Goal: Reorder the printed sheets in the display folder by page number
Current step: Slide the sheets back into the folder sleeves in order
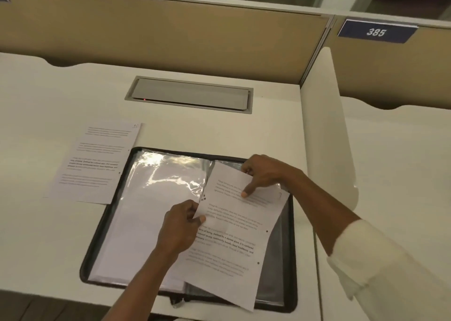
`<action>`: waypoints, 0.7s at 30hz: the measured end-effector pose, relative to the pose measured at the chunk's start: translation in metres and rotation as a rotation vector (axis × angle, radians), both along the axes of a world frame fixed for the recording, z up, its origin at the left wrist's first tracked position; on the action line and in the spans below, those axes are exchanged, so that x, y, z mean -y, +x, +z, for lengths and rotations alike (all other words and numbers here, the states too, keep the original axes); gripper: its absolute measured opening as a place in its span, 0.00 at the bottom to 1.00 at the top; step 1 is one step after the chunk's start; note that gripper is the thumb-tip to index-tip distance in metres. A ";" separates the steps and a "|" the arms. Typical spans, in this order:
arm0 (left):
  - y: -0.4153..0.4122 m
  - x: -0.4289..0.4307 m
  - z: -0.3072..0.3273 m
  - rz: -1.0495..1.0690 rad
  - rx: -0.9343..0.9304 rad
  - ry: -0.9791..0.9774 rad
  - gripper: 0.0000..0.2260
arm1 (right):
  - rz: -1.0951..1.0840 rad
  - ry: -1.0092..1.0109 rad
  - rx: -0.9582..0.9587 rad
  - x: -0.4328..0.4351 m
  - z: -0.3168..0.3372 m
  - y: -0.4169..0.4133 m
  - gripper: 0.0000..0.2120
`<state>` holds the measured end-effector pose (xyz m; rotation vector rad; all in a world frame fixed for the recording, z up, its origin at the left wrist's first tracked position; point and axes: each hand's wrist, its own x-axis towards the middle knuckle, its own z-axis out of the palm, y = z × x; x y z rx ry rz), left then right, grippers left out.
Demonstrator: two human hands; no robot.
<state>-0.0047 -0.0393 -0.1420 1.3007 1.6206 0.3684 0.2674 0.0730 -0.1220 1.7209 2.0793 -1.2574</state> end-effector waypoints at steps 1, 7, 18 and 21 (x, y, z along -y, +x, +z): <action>0.003 0.001 -0.002 0.019 -0.009 0.014 0.02 | 0.006 0.007 0.005 -0.005 -0.002 -0.003 0.18; 0.020 0.000 -0.011 0.158 -0.066 0.079 0.07 | 0.056 0.098 0.053 -0.048 0.003 -0.003 0.18; 0.084 0.012 -0.017 -0.153 -0.630 0.355 0.09 | 0.072 0.350 0.193 -0.139 0.039 0.050 0.20; 0.116 0.013 -0.029 -0.249 -0.649 0.492 0.15 | 0.035 0.420 0.181 -0.156 0.047 0.071 0.16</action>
